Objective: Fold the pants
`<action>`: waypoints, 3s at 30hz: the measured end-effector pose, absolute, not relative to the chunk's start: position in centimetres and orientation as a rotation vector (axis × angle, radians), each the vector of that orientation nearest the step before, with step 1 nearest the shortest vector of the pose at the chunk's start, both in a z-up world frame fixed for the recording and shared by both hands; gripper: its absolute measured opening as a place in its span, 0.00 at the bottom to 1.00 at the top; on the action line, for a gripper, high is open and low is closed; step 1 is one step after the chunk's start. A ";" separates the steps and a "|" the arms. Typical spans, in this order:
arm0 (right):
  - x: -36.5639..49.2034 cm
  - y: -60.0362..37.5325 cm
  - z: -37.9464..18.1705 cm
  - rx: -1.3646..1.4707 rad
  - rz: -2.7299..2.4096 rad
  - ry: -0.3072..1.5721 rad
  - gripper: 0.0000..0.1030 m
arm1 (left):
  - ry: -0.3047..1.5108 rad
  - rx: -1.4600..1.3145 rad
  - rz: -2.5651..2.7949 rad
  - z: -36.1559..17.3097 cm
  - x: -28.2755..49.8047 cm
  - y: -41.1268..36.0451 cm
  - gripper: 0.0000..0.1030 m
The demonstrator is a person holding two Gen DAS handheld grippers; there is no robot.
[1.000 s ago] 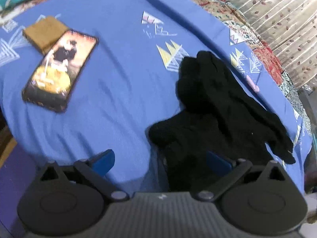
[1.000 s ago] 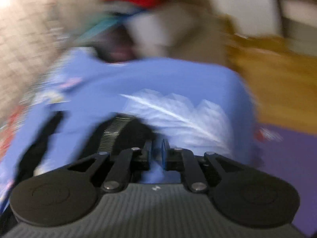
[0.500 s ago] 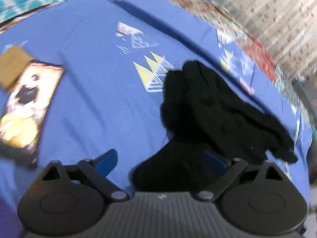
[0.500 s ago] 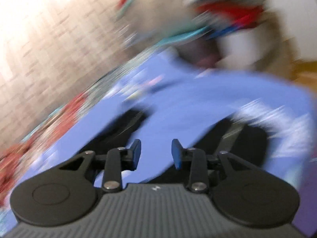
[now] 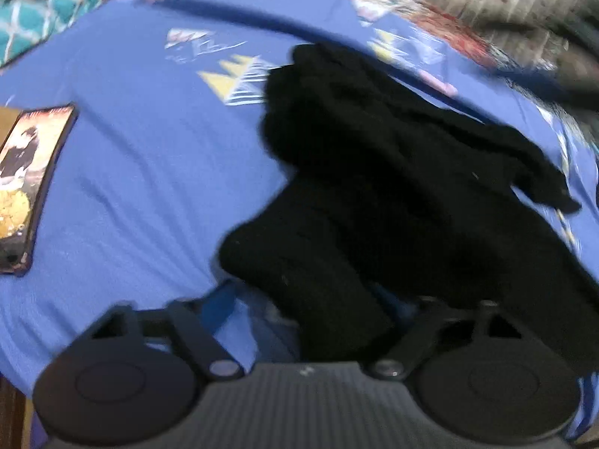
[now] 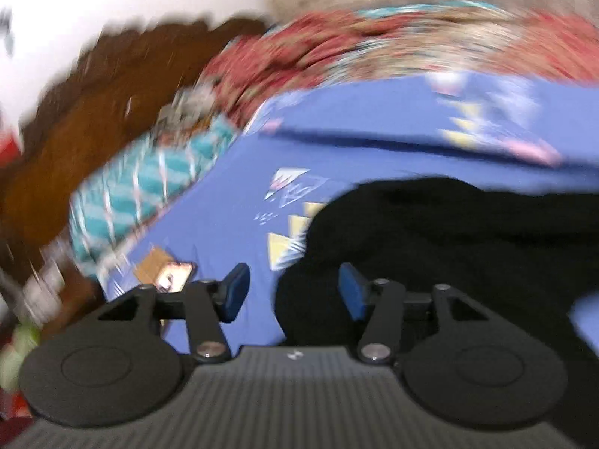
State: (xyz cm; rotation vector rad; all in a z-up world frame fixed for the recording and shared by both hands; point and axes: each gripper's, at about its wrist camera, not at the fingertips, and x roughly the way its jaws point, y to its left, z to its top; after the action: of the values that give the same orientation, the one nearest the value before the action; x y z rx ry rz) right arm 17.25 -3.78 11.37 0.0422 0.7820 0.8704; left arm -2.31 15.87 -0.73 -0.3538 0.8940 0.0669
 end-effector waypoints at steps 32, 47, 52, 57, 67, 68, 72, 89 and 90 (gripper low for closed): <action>19.8 9.2 5.2 -0.455 0.642 0.741 0.63 | 0.822 -0.607 -0.195 -0.9 1.7 16.4 0.14; 21.0 11.8 10.8 0.011 0.733 0.667 0.56 | 0.638 -0.487 0.071 -0.8 -13.1 21.2 0.50; 19.8 17.1 9.4 -0.191 0.816 0.717 0.58 | 0.598 -0.678 0.083 0.3 -11.0 24.7 0.83; 19.9 22.0 5.7 -0.408 0.849 0.731 0.60 | 0.661 -0.766 0.073 -0.7 -7.7 25.2 0.59; 22.4 10.1 1.4 -0.335 0.695 0.930 0.59 | 0.690 -0.683 -0.043 -0.7 -6.1 22.2 0.48; 22.7 8.8 1.0 -0.285 0.674 0.946 0.57 | 0.699 -0.684 -0.047 -0.8 -5.7 22.0 0.55; 23.3 7.1 1.2 -0.126 0.630 0.981 0.33 | 0.707 -0.657 -0.084 -0.9 -4.3 20.9 0.27; 21.5 6.8 4.6 0.277 0.789 0.847 0.56 | 0.632 -0.602 0.136 0.8 -10.9 22.6 0.47; 20.7 5.3 5.1 0.310 0.808 0.820 0.56 | 0.608 -0.612 0.138 1.4 -11.4 22.9 0.44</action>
State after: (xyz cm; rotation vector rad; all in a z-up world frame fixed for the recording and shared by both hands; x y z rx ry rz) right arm 20.72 5.33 5.12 0.3100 0.8204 0.8080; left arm -11.43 22.91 1.38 -0.6119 0.6083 0.1381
